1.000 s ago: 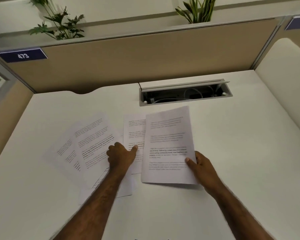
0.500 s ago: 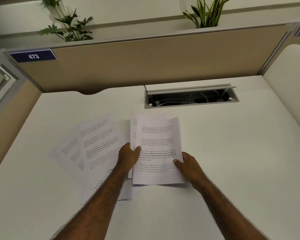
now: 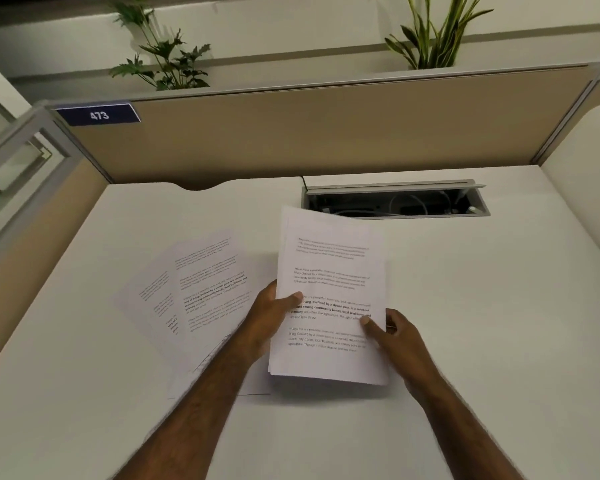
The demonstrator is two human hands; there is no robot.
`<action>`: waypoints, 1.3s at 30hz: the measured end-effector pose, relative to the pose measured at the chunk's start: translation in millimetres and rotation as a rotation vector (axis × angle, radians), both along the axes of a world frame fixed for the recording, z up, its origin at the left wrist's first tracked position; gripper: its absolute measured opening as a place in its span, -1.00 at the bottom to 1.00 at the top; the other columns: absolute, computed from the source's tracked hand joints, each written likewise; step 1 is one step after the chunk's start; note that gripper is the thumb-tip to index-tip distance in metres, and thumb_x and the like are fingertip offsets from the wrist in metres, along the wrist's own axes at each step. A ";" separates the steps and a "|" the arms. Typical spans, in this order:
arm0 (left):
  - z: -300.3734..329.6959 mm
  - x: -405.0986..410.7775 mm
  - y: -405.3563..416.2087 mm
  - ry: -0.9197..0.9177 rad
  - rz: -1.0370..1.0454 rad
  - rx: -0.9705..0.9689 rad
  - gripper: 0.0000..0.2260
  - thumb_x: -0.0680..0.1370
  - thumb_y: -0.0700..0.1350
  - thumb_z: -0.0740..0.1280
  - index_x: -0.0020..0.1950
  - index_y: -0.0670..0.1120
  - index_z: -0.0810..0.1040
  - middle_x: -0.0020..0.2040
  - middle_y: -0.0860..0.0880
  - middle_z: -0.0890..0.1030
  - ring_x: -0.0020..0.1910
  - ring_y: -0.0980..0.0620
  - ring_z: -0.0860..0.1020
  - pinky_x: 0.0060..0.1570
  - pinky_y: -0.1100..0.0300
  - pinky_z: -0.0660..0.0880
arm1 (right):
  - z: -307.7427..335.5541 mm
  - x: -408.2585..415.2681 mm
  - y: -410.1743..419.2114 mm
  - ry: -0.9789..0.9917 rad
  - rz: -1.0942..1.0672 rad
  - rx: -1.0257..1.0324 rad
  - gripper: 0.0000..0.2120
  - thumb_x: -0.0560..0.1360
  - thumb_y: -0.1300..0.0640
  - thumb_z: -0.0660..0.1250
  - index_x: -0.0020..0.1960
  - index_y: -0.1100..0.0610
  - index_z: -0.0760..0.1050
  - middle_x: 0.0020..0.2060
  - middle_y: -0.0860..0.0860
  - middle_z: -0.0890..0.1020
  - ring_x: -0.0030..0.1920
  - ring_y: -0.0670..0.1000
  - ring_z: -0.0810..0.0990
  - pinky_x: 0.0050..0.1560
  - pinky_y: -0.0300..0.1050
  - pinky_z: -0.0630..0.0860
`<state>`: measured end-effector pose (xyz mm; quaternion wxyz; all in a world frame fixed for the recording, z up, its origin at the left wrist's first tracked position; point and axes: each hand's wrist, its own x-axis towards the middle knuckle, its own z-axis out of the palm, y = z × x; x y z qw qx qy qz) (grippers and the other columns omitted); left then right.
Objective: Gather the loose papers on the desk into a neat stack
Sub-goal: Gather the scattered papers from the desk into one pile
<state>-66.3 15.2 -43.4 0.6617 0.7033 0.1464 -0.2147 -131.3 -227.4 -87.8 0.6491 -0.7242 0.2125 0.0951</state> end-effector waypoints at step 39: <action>-80.9 30.6 207.3 0.324 0.833 0.518 -0.18 0.04 0.39 0.52 0.14 -0.08 0.57 0.09 -0.09 0.69 0.04 -0.19 0.64 0.04 -0.09 0.62 | -33.1 51.5 153.4 0.095 0.314 -0.141 -0.69 0.65 0.21 0.33 0.37 0.06 0.54 0.21 0.04 0.73 0.13 0.11 0.74 0.23 0.20 0.68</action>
